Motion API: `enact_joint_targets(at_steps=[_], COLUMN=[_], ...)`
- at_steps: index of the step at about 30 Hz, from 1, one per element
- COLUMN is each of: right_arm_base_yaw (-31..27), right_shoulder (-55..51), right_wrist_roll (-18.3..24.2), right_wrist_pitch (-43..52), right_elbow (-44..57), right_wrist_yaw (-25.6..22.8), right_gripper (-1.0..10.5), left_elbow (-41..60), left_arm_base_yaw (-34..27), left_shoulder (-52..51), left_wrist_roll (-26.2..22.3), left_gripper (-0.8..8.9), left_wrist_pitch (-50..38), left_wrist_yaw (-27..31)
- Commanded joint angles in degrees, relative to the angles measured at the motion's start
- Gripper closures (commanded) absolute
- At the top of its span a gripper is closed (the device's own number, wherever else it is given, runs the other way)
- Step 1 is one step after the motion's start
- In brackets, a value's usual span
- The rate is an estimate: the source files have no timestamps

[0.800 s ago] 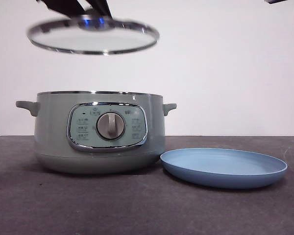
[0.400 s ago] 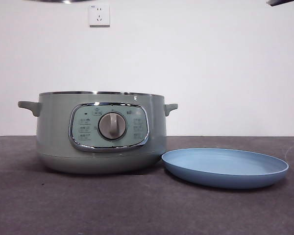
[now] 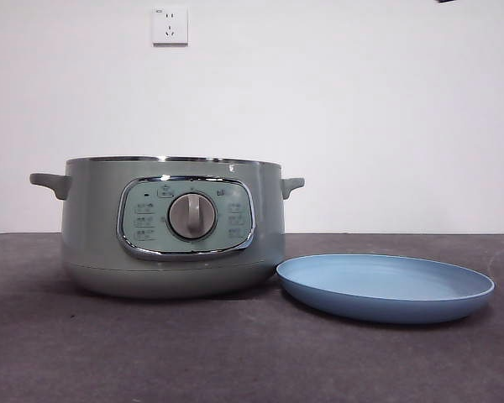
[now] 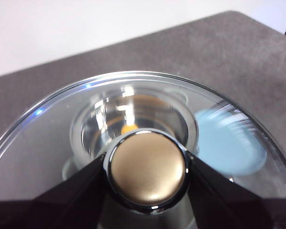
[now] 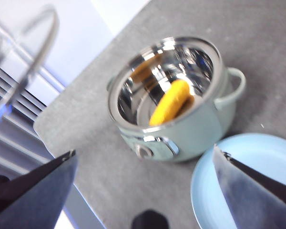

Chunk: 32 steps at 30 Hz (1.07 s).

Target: Take the corn out from the steamer,put the corn on the plate,close the lid

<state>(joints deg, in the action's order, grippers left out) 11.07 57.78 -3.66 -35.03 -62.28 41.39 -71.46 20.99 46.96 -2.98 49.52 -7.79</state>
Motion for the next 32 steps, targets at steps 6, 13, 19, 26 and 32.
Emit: enact_joint_targets(at_steps=[6, 13, 19, 26, 32], right_arm_base_yaw=[9.64, 19.17, 24.68, 29.22, 30.73], right_shoulder=[8.48, 22.80, 37.35, 52.13, 60.67], right_wrist_roll=[-8.48, -8.92, -8.50, -6.36, -6.40], right_wrist_pitch=[12.57, 14.40, 8.66, 1.77, 1.64], right_elbow=[-0.55, -10.99, -27.12, -43.19, -48.00], right_wrist_yaw=[-7.87, -16.41, -23.78, -31.63, -36.04], right_gripper=[4.3, 4.3, 4.3, 4.4, 4.4], left_elbow=[3.26, 3.30, 3.30, 3.30, 3.30], left_arm_base_yaw=[-0.11, -0.11, -0.11, -0.11, -0.11], left_shoulder=[-10.58, -17.25, -20.13, -20.90, -20.90], left_wrist_roll=[0.39, 0.44, 0.44, 0.37, 0.26], left_gripper=[8.22, 8.22, 8.22, 8.22, 8.22], left_wrist_pitch=[4.74, 10.97, 14.91, 16.48, 17.57], left_wrist_yaw=[0.26, 0.28, 0.28, 0.24, 0.24])
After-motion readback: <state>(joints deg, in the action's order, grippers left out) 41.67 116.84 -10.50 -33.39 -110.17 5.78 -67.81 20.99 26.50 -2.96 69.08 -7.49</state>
